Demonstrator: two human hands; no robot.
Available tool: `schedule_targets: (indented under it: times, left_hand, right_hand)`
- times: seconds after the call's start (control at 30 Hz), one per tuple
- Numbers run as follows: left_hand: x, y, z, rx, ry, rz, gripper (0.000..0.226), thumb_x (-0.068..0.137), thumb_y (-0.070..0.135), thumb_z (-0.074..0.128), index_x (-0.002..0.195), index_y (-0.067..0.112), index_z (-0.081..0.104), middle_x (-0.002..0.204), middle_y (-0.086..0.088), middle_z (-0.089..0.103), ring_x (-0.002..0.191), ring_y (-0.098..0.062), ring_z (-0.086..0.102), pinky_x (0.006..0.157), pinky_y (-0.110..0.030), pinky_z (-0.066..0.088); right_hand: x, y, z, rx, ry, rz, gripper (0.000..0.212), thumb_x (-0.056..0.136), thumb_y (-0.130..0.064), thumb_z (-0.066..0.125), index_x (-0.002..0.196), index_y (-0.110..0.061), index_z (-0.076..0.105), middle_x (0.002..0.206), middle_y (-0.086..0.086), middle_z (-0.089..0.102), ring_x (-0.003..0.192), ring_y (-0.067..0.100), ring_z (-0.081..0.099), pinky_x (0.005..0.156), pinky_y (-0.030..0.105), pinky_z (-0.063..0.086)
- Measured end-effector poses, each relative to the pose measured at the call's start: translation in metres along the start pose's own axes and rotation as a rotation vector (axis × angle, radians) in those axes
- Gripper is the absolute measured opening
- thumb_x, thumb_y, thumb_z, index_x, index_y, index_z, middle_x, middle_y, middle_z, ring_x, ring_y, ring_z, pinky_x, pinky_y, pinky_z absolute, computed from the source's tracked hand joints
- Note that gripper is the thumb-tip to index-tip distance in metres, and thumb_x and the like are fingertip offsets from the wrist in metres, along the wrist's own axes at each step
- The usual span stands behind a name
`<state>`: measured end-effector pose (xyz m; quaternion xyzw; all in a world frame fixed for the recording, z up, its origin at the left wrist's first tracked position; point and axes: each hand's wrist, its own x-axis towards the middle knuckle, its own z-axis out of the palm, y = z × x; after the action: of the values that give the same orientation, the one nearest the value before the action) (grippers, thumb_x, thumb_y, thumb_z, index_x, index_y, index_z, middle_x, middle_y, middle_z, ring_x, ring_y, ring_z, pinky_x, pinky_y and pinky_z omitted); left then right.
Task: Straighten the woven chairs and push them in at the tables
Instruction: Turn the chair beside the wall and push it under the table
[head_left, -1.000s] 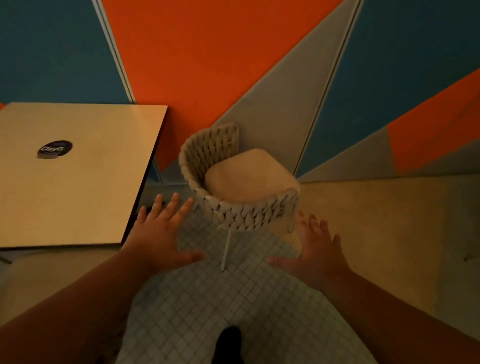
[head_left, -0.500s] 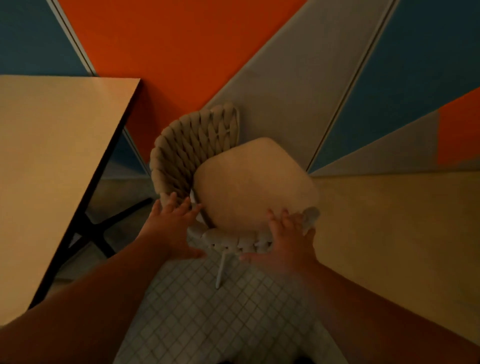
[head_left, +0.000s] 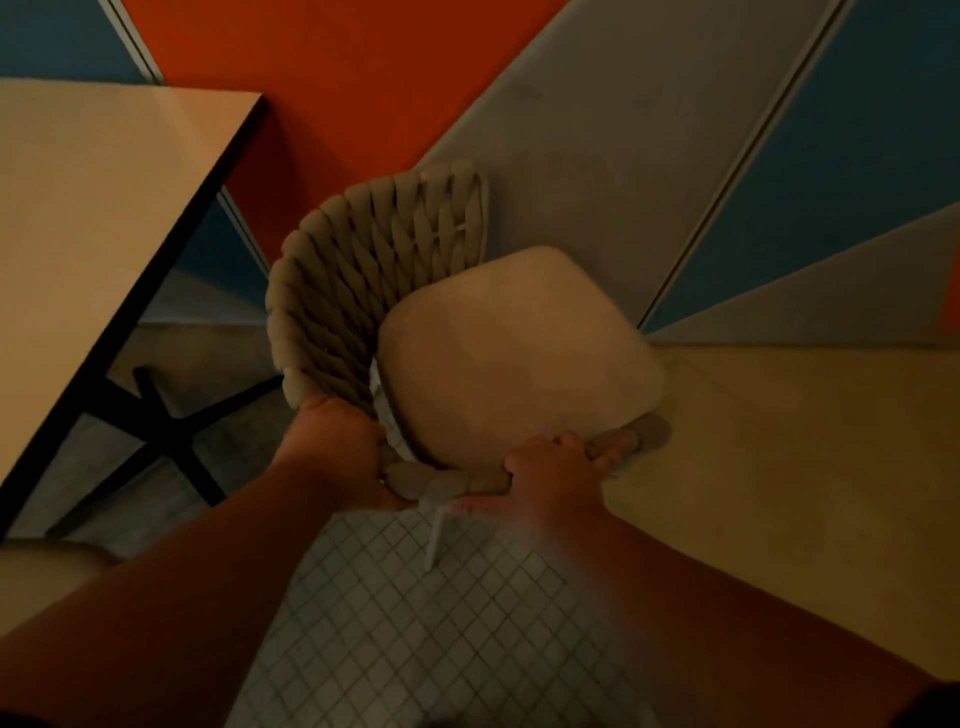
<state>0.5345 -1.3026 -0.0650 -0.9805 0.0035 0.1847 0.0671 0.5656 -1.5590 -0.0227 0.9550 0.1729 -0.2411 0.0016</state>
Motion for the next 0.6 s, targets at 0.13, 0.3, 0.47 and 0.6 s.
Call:
schedule_targets:
  times: [0.13,0.3,0.47,0.6]
  left_hand:
    - [-0.028,0.041,-0.007,-0.05,-0.022,-0.043,0.09,0.044,0.103,0.031,0.099,0.045,0.073,0.089,0.019,0.067,0.096,-0.012,0.06,0.09,-0.037,0.043]
    - [-0.064,0.128,-0.019,-0.13,-0.039,-0.144,0.084,0.05,0.097,0.035,0.095,0.038,0.074,0.088,0.013,0.067,0.1,-0.021,0.06,0.087,-0.04,0.038]
    - [-0.075,0.209,-0.032,-0.17,-0.179,-0.117,0.078,0.069,0.093,0.042,0.105,0.029,0.07,0.102,0.007,0.068,0.106,-0.025,0.06,0.087,-0.042,0.036]
    - [-0.073,0.26,-0.049,-0.239,-0.251,-0.082,0.065,0.085,0.081,0.046,0.107,0.024,0.067,0.109,0.001,0.066,0.108,-0.027,0.061,0.079,-0.04,0.034]
  right_hand:
    - [-0.012,0.031,-0.002,-0.023,-0.013,-0.048,0.106,0.043,-0.112,0.025,0.101,-0.036,0.072,0.12,-0.009,0.062,0.135,0.029,0.035,0.101,0.083,-0.022]
    - [-0.016,0.089,0.004,0.001,0.059,-0.05,0.093,0.073,-0.096,0.01,0.082,-0.033,0.077,0.105,-0.014,0.069,0.133,0.024,0.043,0.108,0.077,-0.02]
    - [-0.013,0.15,0.003,-0.095,0.01,-0.076,0.073,0.065,-0.074,0.015,0.072,-0.029,0.072,0.086,-0.013,0.065,0.121,0.019,0.047,0.114,0.073,-0.015]
    - [-0.011,0.188,-0.014,-0.162,-0.013,-0.121,0.073,0.055,-0.071,0.007,0.077,-0.035,0.067,0.089,-0.015,0.054,0.125,0.02,0.045,0.117,0.072,-0.014]
